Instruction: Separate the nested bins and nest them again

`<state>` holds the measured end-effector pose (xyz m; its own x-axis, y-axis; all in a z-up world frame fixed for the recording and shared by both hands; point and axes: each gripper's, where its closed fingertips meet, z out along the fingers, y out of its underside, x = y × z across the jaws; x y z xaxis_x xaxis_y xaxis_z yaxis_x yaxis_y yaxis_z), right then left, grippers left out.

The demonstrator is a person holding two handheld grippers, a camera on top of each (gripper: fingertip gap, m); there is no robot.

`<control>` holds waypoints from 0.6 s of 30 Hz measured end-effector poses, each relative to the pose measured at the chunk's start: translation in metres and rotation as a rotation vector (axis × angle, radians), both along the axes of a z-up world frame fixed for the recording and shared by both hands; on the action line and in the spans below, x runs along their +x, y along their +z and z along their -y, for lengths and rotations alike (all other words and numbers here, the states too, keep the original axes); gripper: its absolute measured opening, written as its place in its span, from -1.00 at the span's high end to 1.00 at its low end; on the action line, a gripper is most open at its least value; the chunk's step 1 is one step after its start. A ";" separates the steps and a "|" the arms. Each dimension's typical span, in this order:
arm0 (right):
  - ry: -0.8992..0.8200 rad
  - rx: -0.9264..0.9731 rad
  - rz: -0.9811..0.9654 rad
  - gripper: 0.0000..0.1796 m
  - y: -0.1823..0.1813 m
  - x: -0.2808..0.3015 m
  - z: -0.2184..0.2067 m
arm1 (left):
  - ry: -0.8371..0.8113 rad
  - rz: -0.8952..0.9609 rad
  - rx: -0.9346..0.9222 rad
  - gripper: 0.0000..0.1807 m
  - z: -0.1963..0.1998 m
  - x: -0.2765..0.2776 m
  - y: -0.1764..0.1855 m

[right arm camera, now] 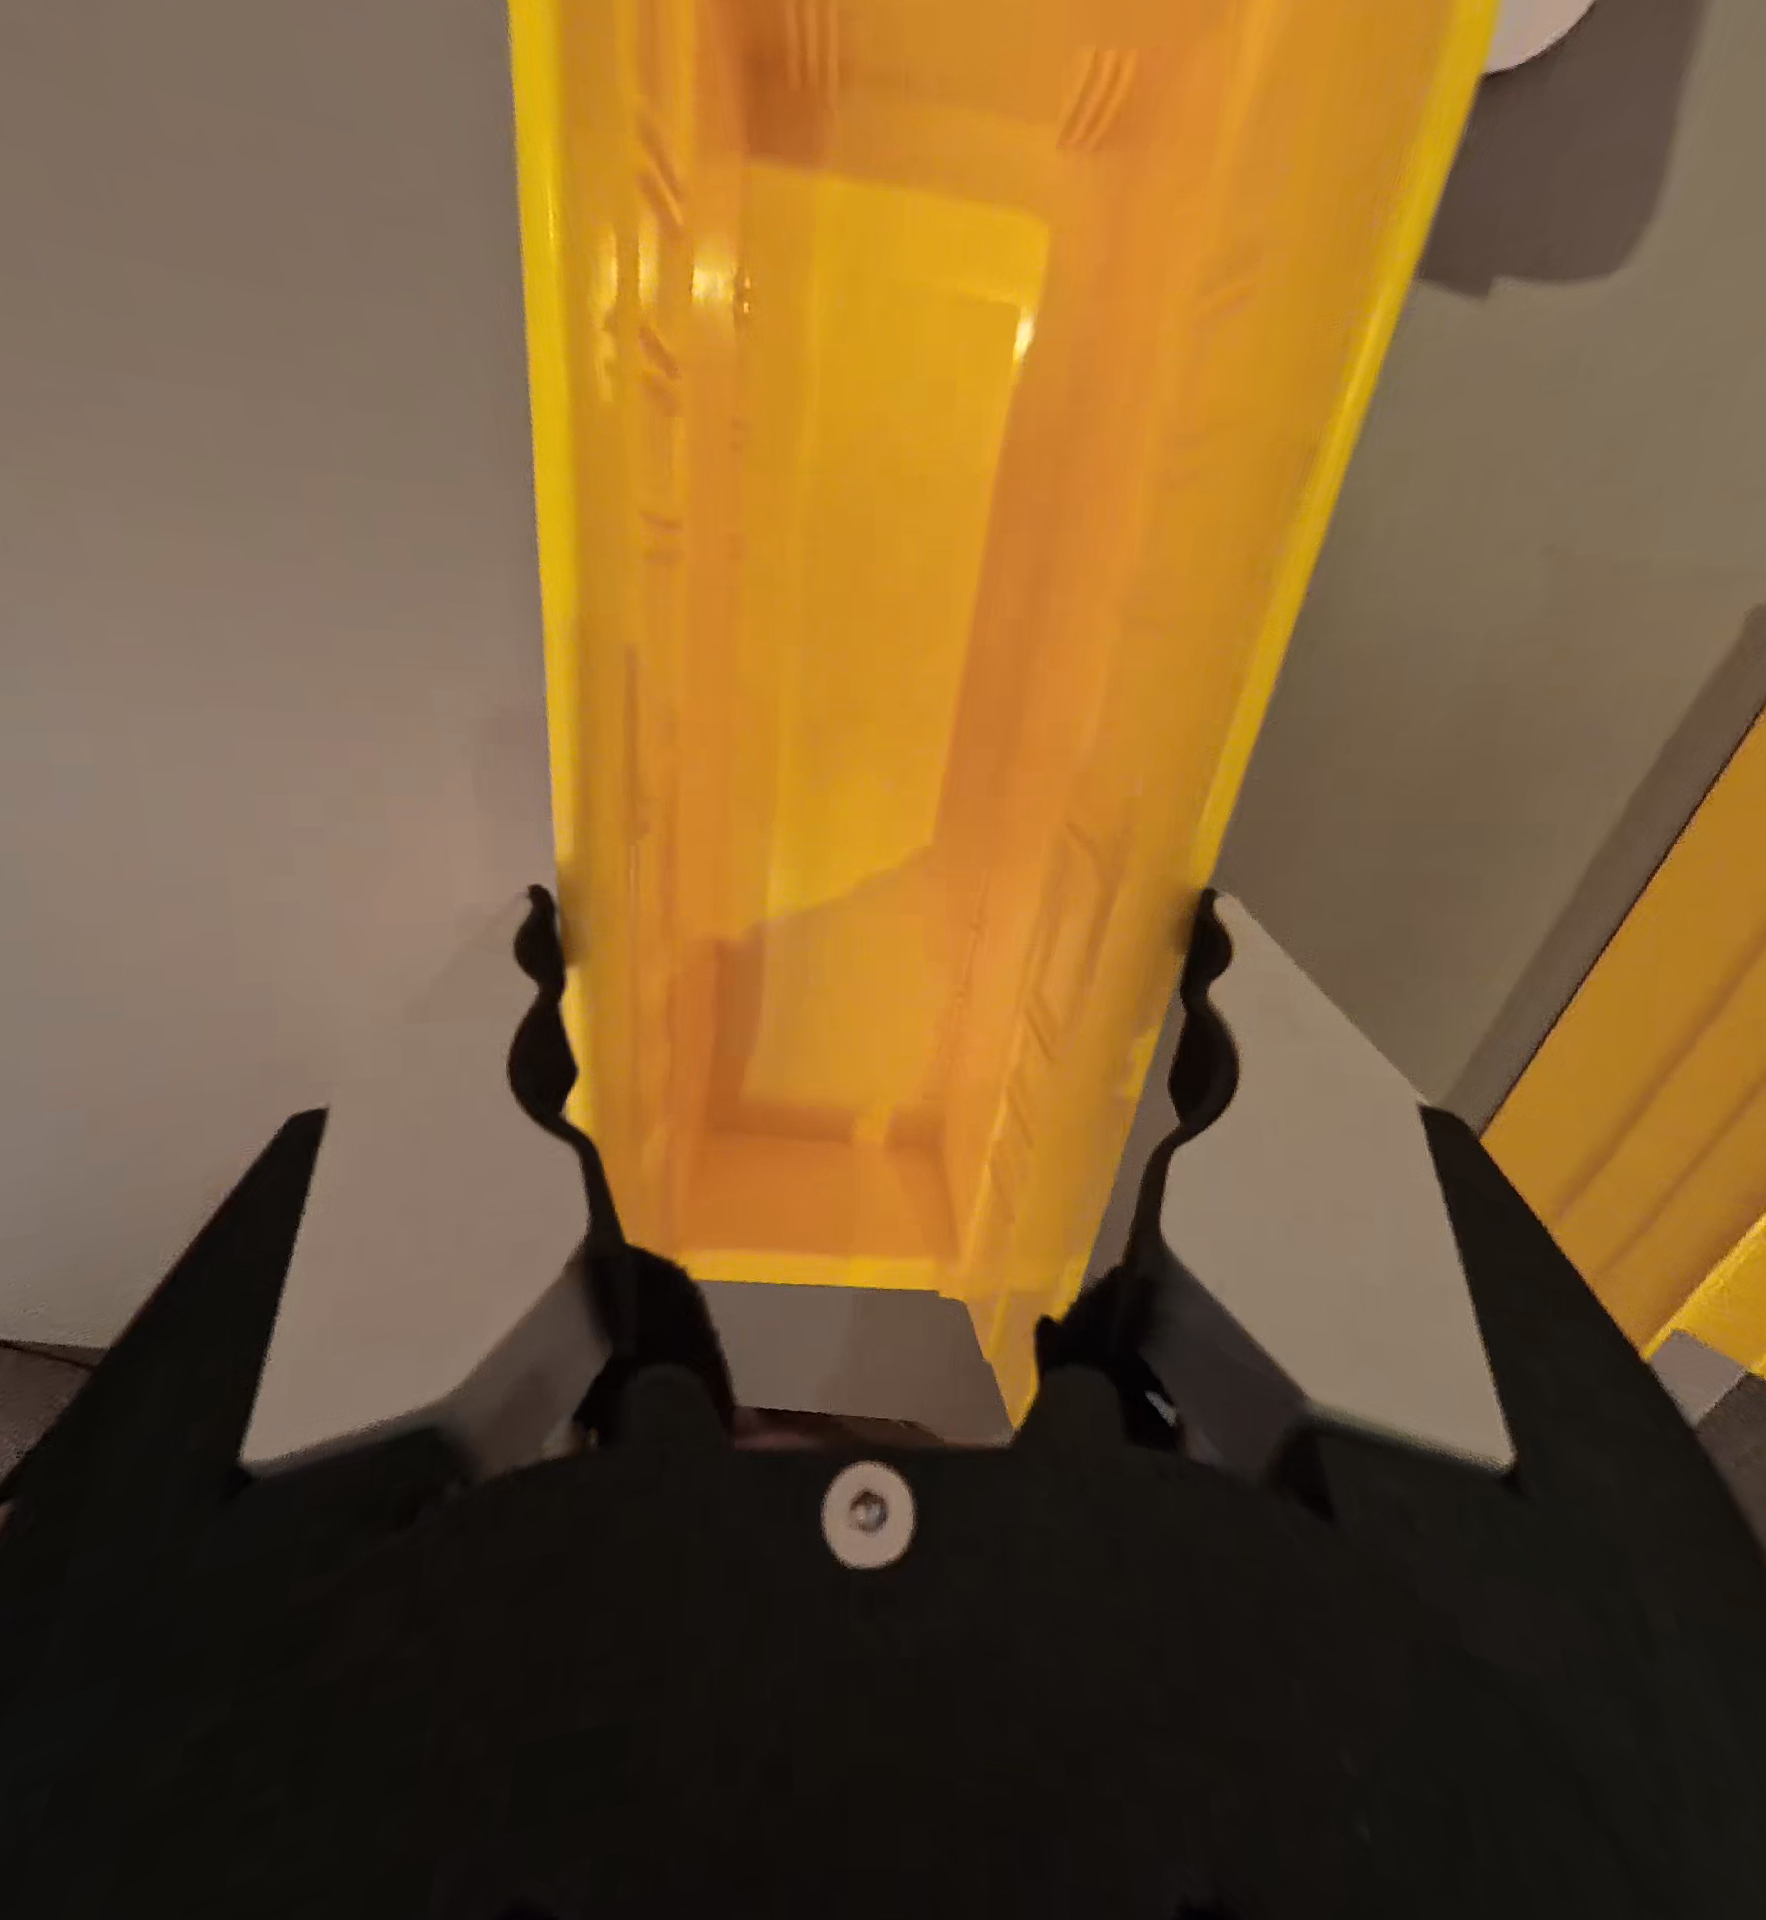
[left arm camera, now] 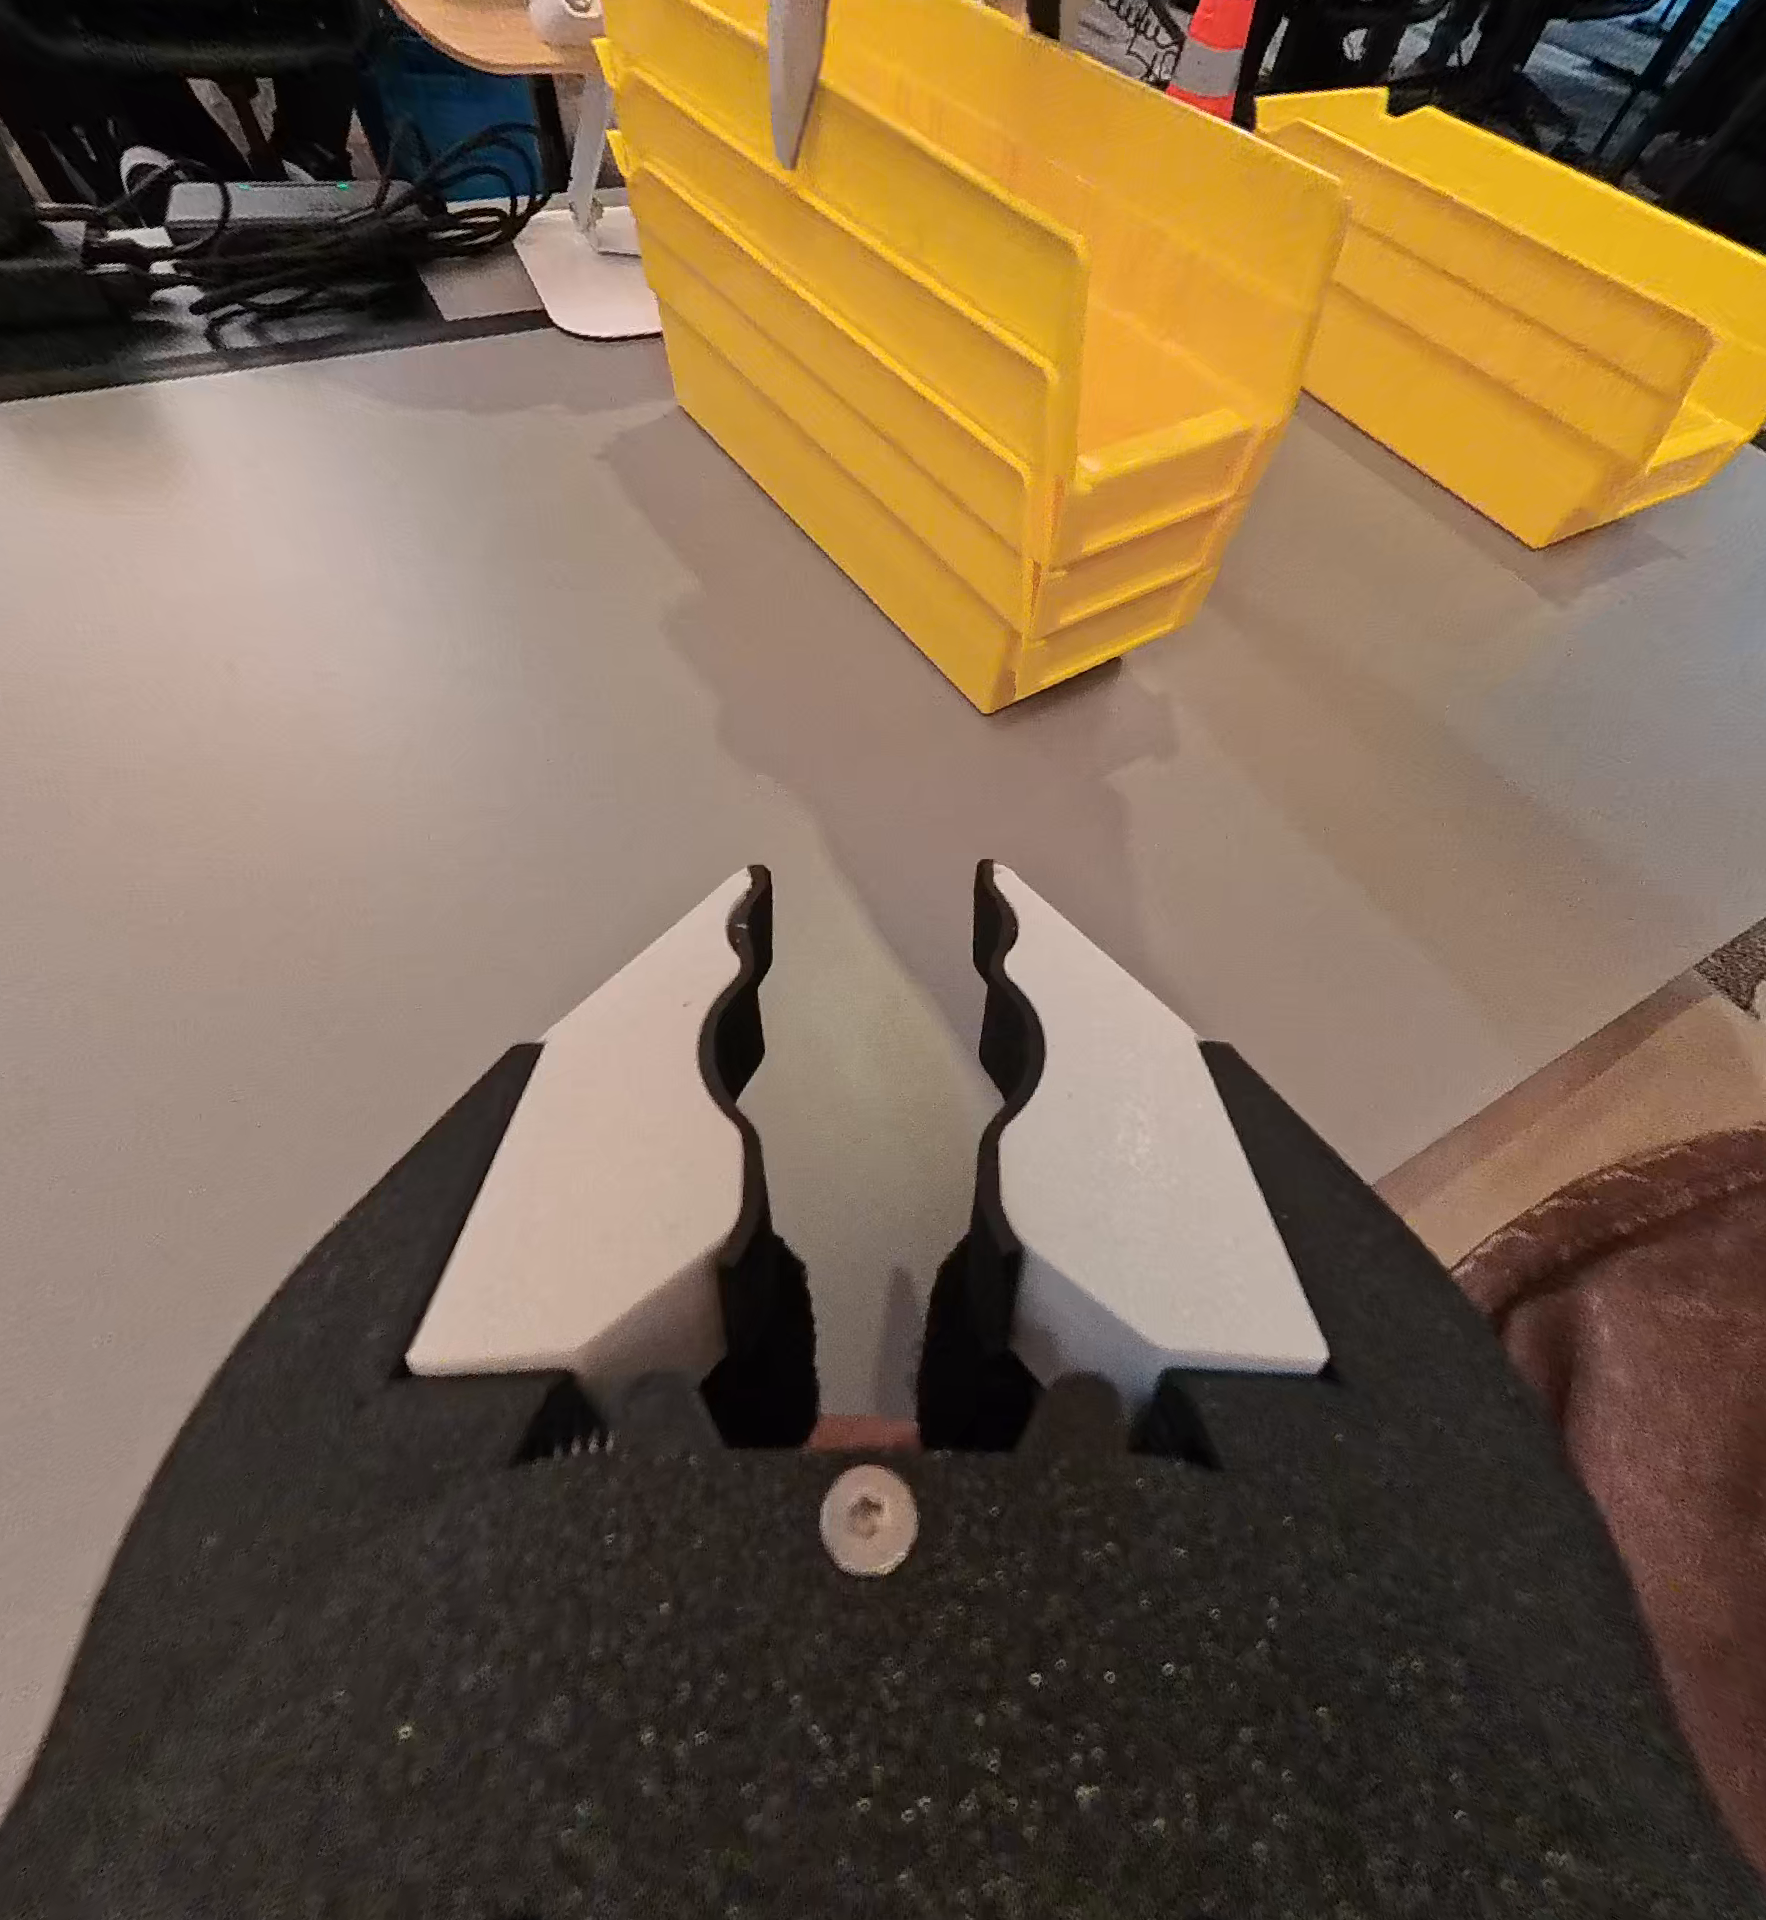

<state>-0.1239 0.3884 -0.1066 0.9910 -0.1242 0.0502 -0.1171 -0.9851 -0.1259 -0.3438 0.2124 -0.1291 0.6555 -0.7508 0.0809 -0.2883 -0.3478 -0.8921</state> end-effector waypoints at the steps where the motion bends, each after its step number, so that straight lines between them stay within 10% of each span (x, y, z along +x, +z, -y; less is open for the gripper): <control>1: -0.003 0.004 0.002 -0.22 0.002 0.001 -0.001 | 0.005 0.005 -0.004 0.59 -0.001 -0.001 0.000; 18: -0.087 -0.042 -0.039 0.01 0.020 0.020 0.042 | -0.040 -0.027 0.005 0.60 0.007 0.013 -0.004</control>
